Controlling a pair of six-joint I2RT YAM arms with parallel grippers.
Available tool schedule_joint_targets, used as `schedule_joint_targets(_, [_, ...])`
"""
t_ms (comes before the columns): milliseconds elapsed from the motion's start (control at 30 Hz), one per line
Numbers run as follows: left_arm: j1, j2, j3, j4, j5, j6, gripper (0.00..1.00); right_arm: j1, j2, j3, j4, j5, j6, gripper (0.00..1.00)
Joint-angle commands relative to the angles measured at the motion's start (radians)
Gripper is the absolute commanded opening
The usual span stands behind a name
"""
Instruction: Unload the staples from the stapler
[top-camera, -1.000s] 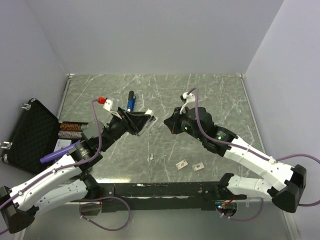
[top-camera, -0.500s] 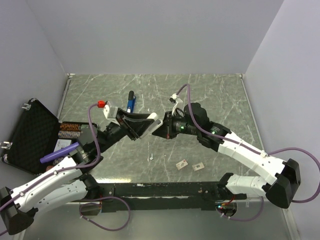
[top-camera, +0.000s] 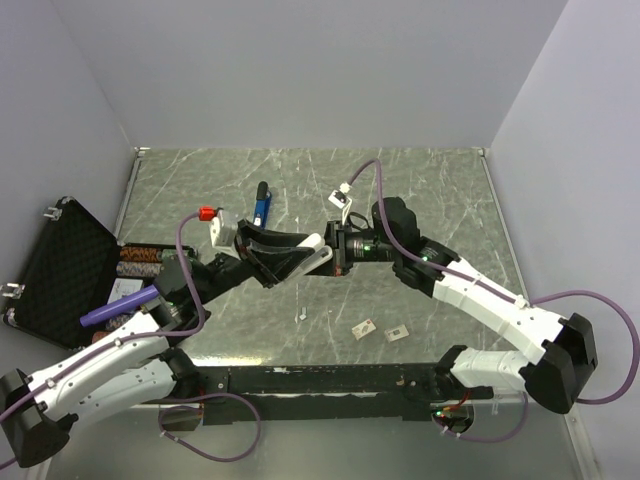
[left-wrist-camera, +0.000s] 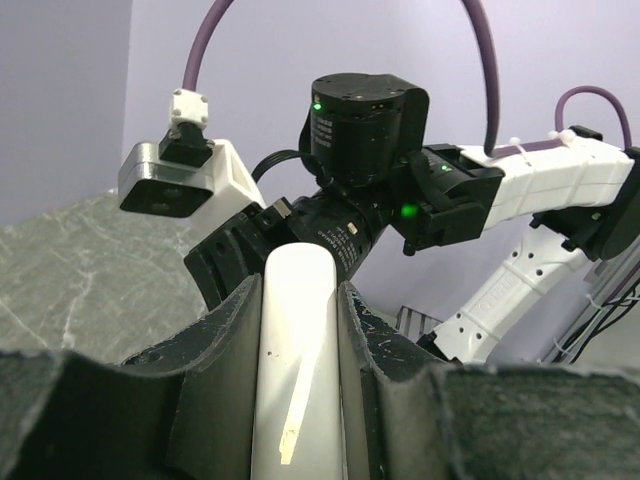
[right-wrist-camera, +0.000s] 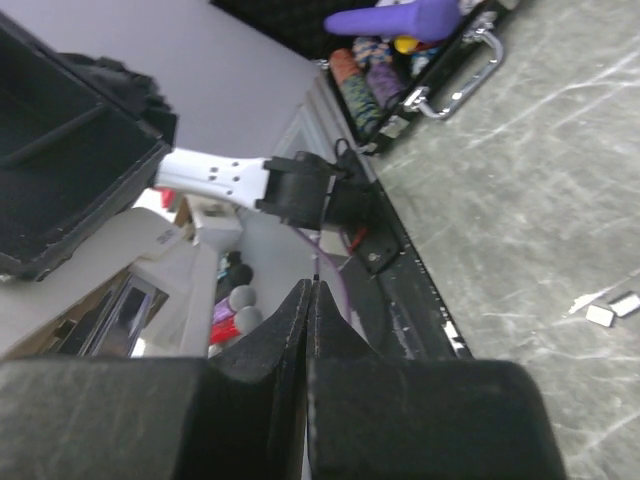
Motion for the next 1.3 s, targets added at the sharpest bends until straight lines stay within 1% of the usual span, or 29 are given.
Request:
schedule_joint_targets(0, [-0.008,0.045,0.006,0.063,0.088,0.011,0.01,0.009,0.004,0.060,0.124,-0.106,0.053,0.00])
schedule_joint_targets(167, [-0.019,0.046,-0.003,0.034,0.068,0.043,0.01,0.009,-0.007,0.083,0.125,-0.133,0.067,0.00])
schedule_joint_targets(467, [-0.028,-0.023,-0.005,-0.082,-0.070,0.129,0.01,0.009,-0.027,0.086,0.105,-0.135,0.064,0.00])
schedule_joint_targets(667, [-0.045,-0.038,0.000,-0.125,-0.120,0.167,0.01,0.009,-0.024,0.076,0.134,-0.150,0.083,0.00])
schedule_joint_targets(833, [-0.079,-0.003,0.000,-0.142,-0.153,0.196,0.01,0.009,-0.017,0.079,0.169,-0.172,0.114,0.00])
schedule_joint_targets(1067, [-0.129,0.028,-0.003,-0.162,-0.212,0.229,0.01,0.009,-0.010,0.125,0.164,-0.178,0.122,0.00])
schedule_joint_targets(1267, [-0.168,0.075,0.017,-0.211,-0.256,0.268,0.01,0.012,0.012,0.169,0.151,-0.182,0.123,0.00])
